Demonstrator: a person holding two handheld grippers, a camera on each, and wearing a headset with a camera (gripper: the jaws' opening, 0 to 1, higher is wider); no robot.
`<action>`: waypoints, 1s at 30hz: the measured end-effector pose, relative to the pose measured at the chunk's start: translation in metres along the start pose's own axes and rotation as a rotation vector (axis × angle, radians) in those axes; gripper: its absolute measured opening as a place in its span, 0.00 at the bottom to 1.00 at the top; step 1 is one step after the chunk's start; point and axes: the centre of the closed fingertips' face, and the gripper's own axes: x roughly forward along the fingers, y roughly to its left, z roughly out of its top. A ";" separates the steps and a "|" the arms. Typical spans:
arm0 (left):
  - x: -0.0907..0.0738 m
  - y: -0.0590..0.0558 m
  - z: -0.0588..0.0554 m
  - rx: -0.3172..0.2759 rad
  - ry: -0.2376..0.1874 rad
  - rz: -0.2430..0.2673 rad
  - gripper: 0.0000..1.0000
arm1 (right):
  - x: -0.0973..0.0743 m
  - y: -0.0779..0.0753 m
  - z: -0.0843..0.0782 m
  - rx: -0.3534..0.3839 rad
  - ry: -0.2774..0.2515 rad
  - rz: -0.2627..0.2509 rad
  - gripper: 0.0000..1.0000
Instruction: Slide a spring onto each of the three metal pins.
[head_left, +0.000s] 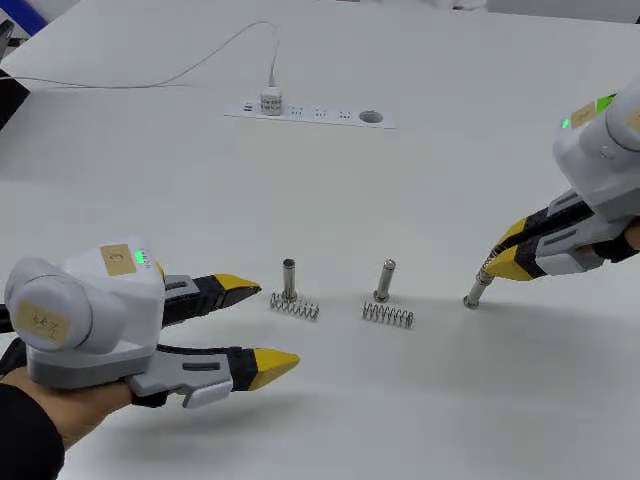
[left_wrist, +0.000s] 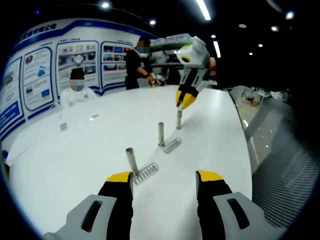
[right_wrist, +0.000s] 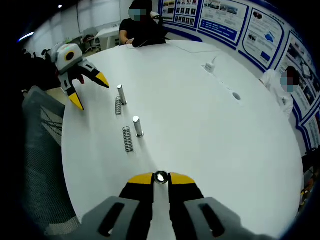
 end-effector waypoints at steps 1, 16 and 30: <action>0.000 0.000 0.000 0.000 0.001 -0.001 0.51 | 0.002 0.000 -0.001 0.001 0.002 0.001 0.12; 0.000 -0.001 -0.001 0.001 0.005 -0.003 0.51 | 0.024 0.001 -0.012 0.014 0.020 -0.007 0.12; 0.000 -0.002 -0.001 0.004 0.007 -0.005 0.50 | 0.030 0.001 -0.015 0.028 0.012 -0.014 0.13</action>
